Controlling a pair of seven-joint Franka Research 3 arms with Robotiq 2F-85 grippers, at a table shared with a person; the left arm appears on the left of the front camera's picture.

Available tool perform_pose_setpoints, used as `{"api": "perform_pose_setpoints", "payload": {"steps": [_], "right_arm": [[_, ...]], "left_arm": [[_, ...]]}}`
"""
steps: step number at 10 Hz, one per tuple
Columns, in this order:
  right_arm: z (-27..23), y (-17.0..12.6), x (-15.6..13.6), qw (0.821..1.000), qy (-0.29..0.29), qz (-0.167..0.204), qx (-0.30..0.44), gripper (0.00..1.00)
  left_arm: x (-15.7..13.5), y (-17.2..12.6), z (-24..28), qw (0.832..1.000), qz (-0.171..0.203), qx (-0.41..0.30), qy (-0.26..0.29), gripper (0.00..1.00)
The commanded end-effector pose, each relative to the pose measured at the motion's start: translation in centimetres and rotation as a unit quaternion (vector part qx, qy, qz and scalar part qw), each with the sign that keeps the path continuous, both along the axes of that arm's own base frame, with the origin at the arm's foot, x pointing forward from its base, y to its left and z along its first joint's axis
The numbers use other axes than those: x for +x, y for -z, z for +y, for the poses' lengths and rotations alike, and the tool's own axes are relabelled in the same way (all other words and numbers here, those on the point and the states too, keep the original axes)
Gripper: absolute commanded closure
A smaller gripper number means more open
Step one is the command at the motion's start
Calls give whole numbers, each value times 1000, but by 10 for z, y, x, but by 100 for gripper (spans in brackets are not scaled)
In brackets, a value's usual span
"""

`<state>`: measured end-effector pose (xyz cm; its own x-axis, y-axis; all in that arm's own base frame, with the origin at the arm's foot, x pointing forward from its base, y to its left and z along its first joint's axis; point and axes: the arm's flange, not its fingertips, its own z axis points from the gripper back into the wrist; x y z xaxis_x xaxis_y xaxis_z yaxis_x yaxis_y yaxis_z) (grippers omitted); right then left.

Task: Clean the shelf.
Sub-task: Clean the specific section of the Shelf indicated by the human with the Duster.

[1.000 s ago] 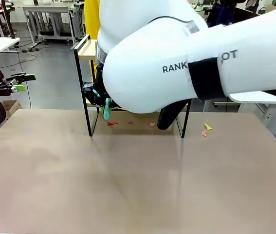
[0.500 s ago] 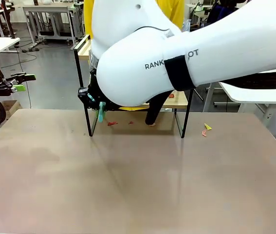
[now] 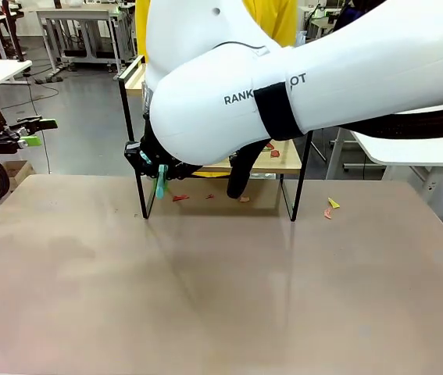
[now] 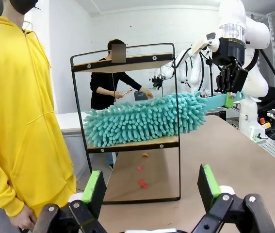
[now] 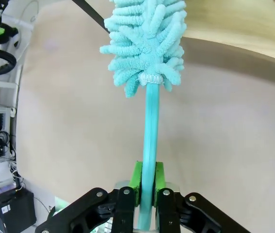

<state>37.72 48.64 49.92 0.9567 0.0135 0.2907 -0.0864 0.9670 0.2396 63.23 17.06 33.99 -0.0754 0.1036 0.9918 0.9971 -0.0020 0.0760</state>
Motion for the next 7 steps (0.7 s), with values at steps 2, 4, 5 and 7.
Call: {"api": "perform_pose_setpoints", "payload": {"steps": [2, 4, 5, 7], "right_arm": [[-18, -4, 10, 1000, 15, 16, -5, 87], [-52, -7, 19, 999, 42, 25, -11, 87], [-69, -7, 25, 998, 56, 29, -16, 87], [-108, -2, 34, 995, 87, 41, -23, 87]], "left_arm": [[-2, -3, 0, 1000, -1, 2, -3, 0], [-2, -3, 0, 1000, -1, 2, -3, 0], [-2, -3, 0, 1000, -1, 2, -3, 0], [-2, -3, 0, 1000, -1, 2, -3, 0]]}}
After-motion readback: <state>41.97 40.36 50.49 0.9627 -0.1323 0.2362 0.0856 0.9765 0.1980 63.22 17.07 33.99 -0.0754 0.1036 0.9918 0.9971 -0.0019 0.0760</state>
